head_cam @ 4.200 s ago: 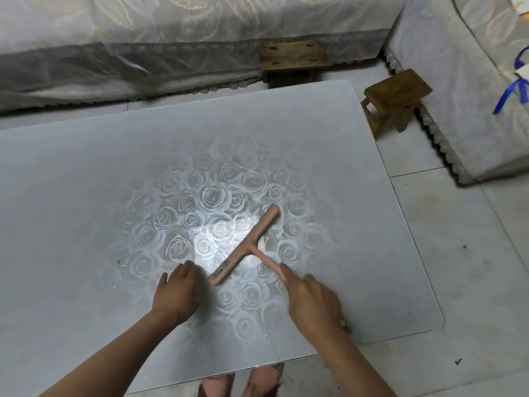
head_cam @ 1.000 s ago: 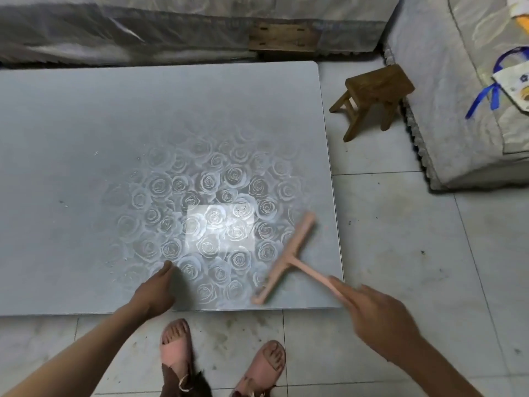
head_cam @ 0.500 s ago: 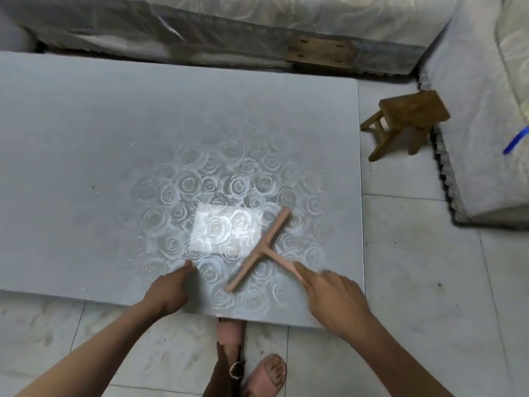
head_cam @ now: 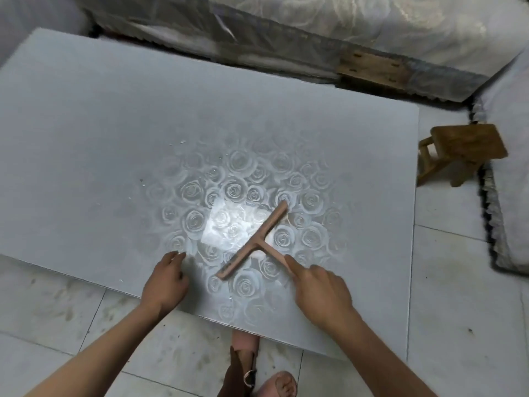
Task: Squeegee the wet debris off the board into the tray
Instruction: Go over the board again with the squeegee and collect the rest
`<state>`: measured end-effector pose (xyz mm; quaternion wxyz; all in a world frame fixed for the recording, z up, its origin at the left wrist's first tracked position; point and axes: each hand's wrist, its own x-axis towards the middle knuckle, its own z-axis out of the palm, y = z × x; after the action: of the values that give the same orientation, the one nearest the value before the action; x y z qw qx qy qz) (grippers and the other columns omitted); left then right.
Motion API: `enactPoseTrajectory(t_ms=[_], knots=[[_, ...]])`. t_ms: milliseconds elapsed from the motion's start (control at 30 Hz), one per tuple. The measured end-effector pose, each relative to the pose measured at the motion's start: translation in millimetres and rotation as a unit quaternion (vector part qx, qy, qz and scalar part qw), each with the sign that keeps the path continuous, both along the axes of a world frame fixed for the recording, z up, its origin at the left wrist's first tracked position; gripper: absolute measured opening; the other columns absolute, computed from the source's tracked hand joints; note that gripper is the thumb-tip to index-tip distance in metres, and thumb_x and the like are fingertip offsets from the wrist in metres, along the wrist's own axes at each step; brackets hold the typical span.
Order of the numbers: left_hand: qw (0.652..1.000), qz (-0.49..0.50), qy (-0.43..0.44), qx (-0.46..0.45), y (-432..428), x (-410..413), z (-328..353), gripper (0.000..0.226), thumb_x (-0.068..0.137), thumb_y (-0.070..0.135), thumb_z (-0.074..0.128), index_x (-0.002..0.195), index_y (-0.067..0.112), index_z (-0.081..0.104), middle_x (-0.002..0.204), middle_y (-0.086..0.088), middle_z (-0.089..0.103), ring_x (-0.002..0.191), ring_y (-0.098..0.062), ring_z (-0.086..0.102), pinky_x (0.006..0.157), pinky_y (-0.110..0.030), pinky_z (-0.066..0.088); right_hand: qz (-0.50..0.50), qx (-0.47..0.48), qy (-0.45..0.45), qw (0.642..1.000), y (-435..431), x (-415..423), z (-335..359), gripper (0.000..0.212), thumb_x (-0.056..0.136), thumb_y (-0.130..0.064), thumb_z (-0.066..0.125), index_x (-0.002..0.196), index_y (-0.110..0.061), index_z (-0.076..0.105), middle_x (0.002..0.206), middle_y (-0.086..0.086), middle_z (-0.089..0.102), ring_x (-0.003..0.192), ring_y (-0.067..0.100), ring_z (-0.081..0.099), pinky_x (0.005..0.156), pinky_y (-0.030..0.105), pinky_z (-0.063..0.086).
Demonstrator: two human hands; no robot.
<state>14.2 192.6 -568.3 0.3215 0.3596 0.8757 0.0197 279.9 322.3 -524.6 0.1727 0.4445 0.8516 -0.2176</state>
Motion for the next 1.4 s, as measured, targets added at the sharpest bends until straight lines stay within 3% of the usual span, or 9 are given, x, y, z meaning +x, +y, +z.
enactPoseTrajectory(t_ms=[233, 400, 533, 733, 900, 1033, 1167, 1300, 1400], knots=[[0.997, 0.044, 0.037, -0.051, -5.9, -54.8, 8.3, 0.053, 0.091, 0.013, 0.047, 0.143, 0.01, 0.036, 0.155, -0.01, 0.025, 0.137, -0.031, 0.03, 0.105, -0.041, 0.035, -0.025, -0.036, -0.078, 0.996, 2.3, 41.3, 13.9, 0.057, 0.097, -0.041, 0.027, 0.142, -0.06, -0.003, 0.104, -0.008, 0.051, 0.099, 0.016, 0.06, 0.079, 0.029, 0.045], [0.996, 0.032, 0.034, -0.074, 0.5, -75.2, 10.8, 0.056, 0.092, 0.016, 0.042, 0.147, 0.011, 0.029, 0.157, -0.009, 0.02, 0.138, -0.029, 0.031, 0.105, -0.037, 0.035, -0.021, -0.041, -0.014, 0.999, 22.2, -93.2, -5.2, 0.063, 0.096, -0.021, 0.031, 0.149, -0.043, 0.004, 0.108, 0.004, 0.055, 0.097, 0.026, 0.06, 0.077, 0.032, 0.044], [0.997, 0.006, 0.033, -0.073, 10.6, -87.4, 11.7, 0.062, 0.093, 0.018, 0.039, 0.151, 0.01, 0.018, 0.16, -0.012, 0.011, 0.144, -0.025, 0.023, 0.113, -0.031, 0.024, 0.035, -0.018, 0.008, 0.999, 57.0, -170.9, -0.5, 0.056, 0.098, -0.022, 0.032, 0.149, -0.039, 0.018, 0.105, 0.008, 0.061, 0.094, 0.03, 0.06, 0.068, 0.033, 0.036], [0.998, -0.009, 0.049, -0.044, 28.1, -108.4, 4.6, 0.06, 0.091, 0.014, 0.039, 0.148, 0.007, 0.025, 0.157, -0.012, 0.021, 0.142, -0.025, 0.026, 0.11, -0.034, 0.028, 0.046, 0.016, -0.042, 0.998, 86.3, -107.1, 14.8, 0.055, 0.095, -0.035, 0.031, 0.142, -0.056, 0.011, 0.079, -0.008, 0.045, 0.082, 0.02, 0.059, 0.06, 0.031, 0.034], [0.997, -0.009, 0.055, -0.06, 34.8, -116.0, -1.5, 0.044, 0.085, 0.011, 0.04, 0.129, 0.007, 0.042, 0.135, -0.011, 0.041, 0.12, -0.03, 0.043, 0.089, -0.036, 0.037, 0.07, -0.025, -0.016, 0.997, 83.7, -161.2, -11.8, 0.06, 0.098, -0.026, 0.031, 0.147, -0.049, 0.007, 0.091, -0.001, 0.048, 0.083, 0.024, 0.056, 0.067, 0.032, 0.037], [0.995, 0.019, 0.049, -0.083, 44.0, -117.6, -3.0, 0.047, 0.088, 0.014, 0.037, 0.135, 0.008, 0.034, 0.144, -0.012, 0.032, 0.132, -0.029, 0.033, 0.102, -0.037, 0.034, 0.131, 0.0, 0.003, 0.991, 117.5, -196.8, -10.6, 0.049, 0.099, -0.037, 0.027, 0.144, -0.054, 0.014, 0.097, 0.002, 0.057, 0.088, 0.028, 0.058, 0.067, 0.033, 0.035], [0.995, 0.036, 0.045, -0.086, 61.5, -113.3, -4.3, 0.05, 0.09, 0.015, 0.035, 0.14, 0.007, 0.028, 0.151, -0.014, 0.023, 0.138, -0.03, 0.025, 0.11, -0.039, 0.03, 0.155, 0.019, -0.014, 0.988, 195.0, -144.6, 20.9, 0.042, 0.095, -0.055, 0.026, 0.134, -0.069, 0.015, 0.115, -0.013, 0.064, 0.107, 0.017, 0.06, 0.077, 0.034, 0.047], [0.992, 0.038, 0.049, -0.106, 79.1, -110.7, -9.3, 0.055, 0.093, 0.017, 0.031, 0.145, 0.008, 0.018, 0.158, -0.011, 0.004, 0.146, -0.027, 0.007, 0.116, -0.042, 0.018, 0.173, -0.006, -0.09, 0.981, 257.6, -125.7, 29.0, 0.04, 0.098, -0.05, 0.028, 0.135, -0.064, 0.024, 0.126, -0.02, 0.06, 0.114, 0.013, 0.057, 0.085, 0.03, 0.048], [0.988, 0.064, 0.053, -0.129, 87.5, -114.4, -14.9, 0.06, 0.092, 0.017, 0.033, 0.147, 0.005, 0.013, 0.158, -0.013, 0.0, 0.147, -0.028, 0.004, 0.118, -0.044, 0.015, 0.238, -0.014, -0.06, 0.969, 255.9, -162.6, 4.3, 0.044, 0.1, -0.044, 0.028, 0.141, -0.056, 0.021, 0.12, -0.012, 0.062, 0.109, 0.017, 0.058, 0.084, 0.031, 0.047]])
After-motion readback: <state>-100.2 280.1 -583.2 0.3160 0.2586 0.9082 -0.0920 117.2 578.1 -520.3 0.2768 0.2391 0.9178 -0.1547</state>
